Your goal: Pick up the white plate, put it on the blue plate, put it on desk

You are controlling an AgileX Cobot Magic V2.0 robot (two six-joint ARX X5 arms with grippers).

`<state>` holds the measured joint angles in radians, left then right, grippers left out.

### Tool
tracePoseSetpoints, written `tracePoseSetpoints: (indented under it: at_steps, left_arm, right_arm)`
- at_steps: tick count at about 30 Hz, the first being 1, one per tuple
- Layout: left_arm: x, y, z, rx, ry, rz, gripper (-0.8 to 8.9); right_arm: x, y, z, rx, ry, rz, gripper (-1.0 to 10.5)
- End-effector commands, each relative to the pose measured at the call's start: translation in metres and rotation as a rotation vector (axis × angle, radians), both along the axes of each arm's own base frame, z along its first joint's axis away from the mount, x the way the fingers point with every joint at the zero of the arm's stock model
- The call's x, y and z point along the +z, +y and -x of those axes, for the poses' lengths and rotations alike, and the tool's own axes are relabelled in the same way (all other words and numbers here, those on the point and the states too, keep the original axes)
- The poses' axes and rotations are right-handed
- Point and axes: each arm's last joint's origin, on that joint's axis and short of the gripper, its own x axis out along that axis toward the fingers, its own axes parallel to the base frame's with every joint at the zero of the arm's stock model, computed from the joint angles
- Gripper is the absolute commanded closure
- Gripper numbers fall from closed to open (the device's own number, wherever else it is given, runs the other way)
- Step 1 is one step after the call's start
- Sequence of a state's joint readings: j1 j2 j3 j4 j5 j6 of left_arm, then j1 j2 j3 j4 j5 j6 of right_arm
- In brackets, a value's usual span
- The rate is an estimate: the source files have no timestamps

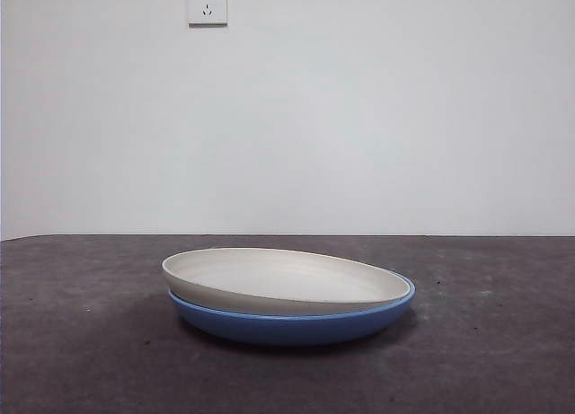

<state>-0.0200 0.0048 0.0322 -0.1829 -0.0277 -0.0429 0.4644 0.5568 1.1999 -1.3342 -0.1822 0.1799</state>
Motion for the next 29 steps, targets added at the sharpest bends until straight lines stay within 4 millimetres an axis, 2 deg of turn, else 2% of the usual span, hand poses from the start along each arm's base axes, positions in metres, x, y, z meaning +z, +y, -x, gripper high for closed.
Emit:
tracePoseSetpoints:
  at_steps: [1, 20, 23, 25, 29]
  left_arm:
    - [-0.007, 0.000, -0.001, 0.003, 0.023, 0.001, 8.03]
    - [-0.007, 0.000, -0.001, 0.004, 0.024, 0.001, 8.02]
    - [-0.007, 0.000, -0.001, 0.004, 0.023, 0.001, 8.03]
    - [-0.007, 0.000, -0.001, 0.004, 0.024, 0.001, 8.02]
    - [-0.007, 0.000, -0.001, 0.003, 0.023, 0.001, 8.02]
  right_arm:
    - [0.001, -0.002, 0.004, 0.010, 0.022, 0.015, 9.3]
    - [0.001, -0.002, 0.004, -0.004, 0.019, 0.020, 9.3]
    - [0.000, -0.003, 0.001, 0.052, -0.096, 0.133, 9.3]
    - [-0.003, -0.003, -0.004, 0.009, -0.180, 0.122, 9.3]
    - [-0.025, -0.001, -0.026, -0.096, -0.427, 0.077, 9.3]
